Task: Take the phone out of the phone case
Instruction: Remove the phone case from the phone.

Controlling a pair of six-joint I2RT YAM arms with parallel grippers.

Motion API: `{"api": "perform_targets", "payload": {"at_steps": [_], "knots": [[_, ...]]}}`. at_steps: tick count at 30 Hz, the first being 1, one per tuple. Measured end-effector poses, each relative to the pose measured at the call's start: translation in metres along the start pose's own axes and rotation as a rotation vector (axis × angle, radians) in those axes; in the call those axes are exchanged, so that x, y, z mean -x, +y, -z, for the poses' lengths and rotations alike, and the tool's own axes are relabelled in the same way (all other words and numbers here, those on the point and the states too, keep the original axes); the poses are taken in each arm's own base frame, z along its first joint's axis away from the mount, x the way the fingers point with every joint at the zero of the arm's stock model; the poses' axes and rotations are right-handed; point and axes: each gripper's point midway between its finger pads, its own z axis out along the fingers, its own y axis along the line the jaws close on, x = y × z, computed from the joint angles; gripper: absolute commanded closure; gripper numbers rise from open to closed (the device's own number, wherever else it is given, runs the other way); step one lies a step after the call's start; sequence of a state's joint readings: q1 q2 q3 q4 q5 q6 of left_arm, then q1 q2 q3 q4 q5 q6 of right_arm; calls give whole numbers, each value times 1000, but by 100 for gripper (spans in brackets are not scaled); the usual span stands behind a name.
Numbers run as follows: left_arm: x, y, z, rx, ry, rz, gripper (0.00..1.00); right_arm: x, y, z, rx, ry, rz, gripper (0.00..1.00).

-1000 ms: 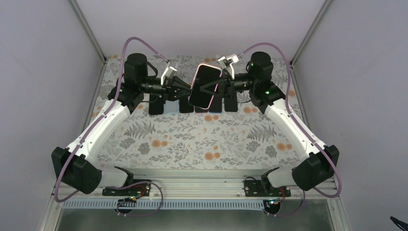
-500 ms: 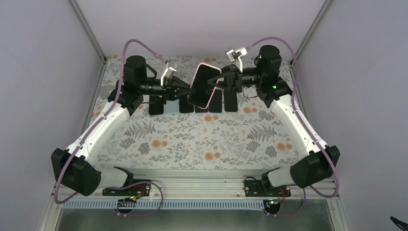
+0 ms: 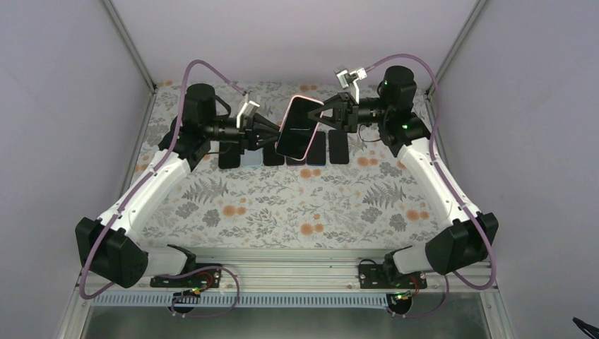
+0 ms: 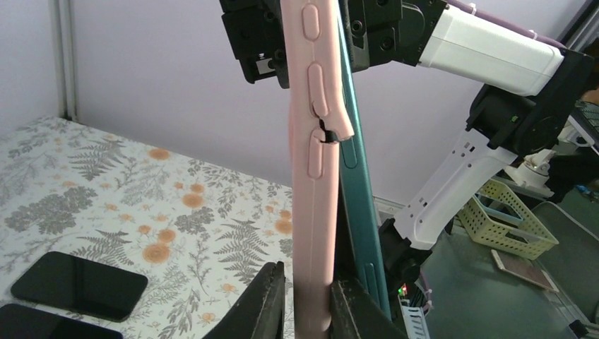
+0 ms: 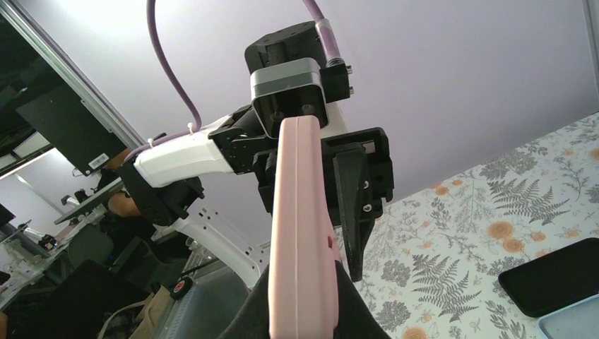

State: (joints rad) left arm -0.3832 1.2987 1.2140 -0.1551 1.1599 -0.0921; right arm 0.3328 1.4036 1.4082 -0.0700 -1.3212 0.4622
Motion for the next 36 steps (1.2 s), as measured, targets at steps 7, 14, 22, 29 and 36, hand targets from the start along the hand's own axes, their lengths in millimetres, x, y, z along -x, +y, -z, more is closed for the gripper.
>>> {"api": "perform_targets", "payload": {"at_steps": [7, 14, 22, 29, 36], "knots": [[-7, -1, -1, -32, 20, 43, 74, -8, 3, -7, 34, 24, 22, 96], [-17, 0, -4, -58, 45, 93, 72, -20, -1, -13, 67, 58, 19, 96], [-25, 2, -7, -90, 65, 145, 72, -34, -6, -25, 98, 92, -2, 96], [-28, 3, -9, -99, 72, 194, 89, -39, -13, -31, 115, 109, -23, 96], [-33, 11, -2, -76, 24, 241, 98, -37, -29, -39, 123, 128, -77, 81]]}}
